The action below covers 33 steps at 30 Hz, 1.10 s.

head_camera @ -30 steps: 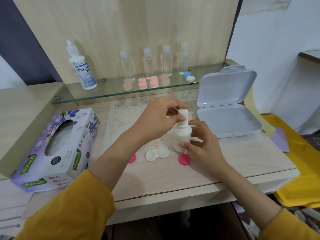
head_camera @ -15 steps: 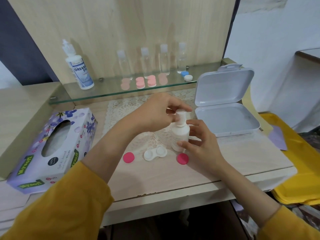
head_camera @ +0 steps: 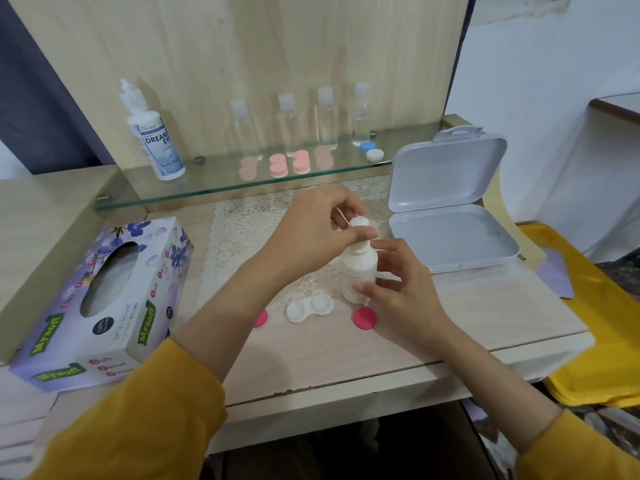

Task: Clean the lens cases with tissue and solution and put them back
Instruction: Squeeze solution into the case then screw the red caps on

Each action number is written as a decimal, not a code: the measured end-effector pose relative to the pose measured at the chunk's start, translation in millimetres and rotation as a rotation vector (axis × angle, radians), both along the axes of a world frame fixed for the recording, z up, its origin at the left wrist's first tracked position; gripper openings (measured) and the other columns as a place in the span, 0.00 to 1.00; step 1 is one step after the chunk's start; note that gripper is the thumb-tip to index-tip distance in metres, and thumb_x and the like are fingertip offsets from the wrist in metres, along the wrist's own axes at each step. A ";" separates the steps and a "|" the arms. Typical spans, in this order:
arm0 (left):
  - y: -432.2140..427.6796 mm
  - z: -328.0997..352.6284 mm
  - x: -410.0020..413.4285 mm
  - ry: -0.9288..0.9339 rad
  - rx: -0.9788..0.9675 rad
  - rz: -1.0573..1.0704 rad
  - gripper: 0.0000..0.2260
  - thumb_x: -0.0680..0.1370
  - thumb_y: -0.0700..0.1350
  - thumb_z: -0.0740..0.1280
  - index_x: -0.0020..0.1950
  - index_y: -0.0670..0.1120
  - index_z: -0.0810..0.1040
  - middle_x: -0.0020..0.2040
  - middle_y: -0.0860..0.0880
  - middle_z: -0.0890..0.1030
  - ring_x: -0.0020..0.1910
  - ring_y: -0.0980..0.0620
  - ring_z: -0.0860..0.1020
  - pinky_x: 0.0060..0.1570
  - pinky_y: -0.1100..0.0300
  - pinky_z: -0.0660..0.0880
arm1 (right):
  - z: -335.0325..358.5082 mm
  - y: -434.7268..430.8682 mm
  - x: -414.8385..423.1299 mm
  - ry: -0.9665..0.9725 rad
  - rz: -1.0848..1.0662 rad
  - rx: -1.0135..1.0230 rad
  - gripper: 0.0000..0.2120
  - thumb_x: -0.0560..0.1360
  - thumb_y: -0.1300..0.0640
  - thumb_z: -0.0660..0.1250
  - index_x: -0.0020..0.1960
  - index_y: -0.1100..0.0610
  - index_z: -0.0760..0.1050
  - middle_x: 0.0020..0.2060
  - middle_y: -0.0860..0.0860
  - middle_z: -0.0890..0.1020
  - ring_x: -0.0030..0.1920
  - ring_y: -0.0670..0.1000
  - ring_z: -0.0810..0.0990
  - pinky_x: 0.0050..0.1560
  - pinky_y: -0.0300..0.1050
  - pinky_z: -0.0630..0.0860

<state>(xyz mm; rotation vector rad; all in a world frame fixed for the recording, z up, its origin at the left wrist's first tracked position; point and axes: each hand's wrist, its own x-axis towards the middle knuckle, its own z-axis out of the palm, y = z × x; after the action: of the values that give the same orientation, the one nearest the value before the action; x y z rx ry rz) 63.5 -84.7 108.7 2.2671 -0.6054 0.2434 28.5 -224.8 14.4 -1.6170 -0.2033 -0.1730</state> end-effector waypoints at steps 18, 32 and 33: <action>91.2 -83.9 0.4 0.226 0.159 0.330 0.14 0.76 0.44 0.66 0.61 0.45 0.77 0.63 0.49 0.76 0.61 0.54 0.72 0.59 0.69 0.62 | 11.2 -9.7 37.1 -0.118 -0.240 -0.321 0.22 0.63 0.61 0.77 0.52 0.55 0.71 0.40 0.47 0.79 0.40 0.44 0.79 0.43 0.36 0.76; 111.5 -109.5 -6.9 0.100 0.170 0.358 0.14 0.75 0.41 0.67 0.61 0.43 0.77 0.65 0.47 0.74 0.65 0.50 0.69 0.62 0.70 0.57 | 11.9 -5.3 79.7 -0.047 -0.348 -0.400 0.24 0.67 0.57 0.75 0.59 0.58 0.69 0.51 0.54 0.80 0.46 0.48 0.76 0.50 0.45 0.75; 112.4 -109.3 -6.5 0.105 0.153 0.358 0.14 0.75 0.41 0.67 0.60 0.43 0.77 0.65 0.48 0.74 0.65 0.50 0.69 0.62 0.70 0.57 | 12.2 -5.7 78.9 -0.041 -0.341 -0.394 0.25 0.67 0.57 0.75 0.59 0.58 0.69 0.52 0.53 0.79 0.47 0.48 0.76 0.49 0.44 0.74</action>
<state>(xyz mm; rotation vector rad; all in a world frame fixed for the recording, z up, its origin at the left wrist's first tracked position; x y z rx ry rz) 57.0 27.6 -0.6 2.5106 -0.1643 0.2569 107.4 -230.5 26.5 -2.0352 0.0126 -0.4508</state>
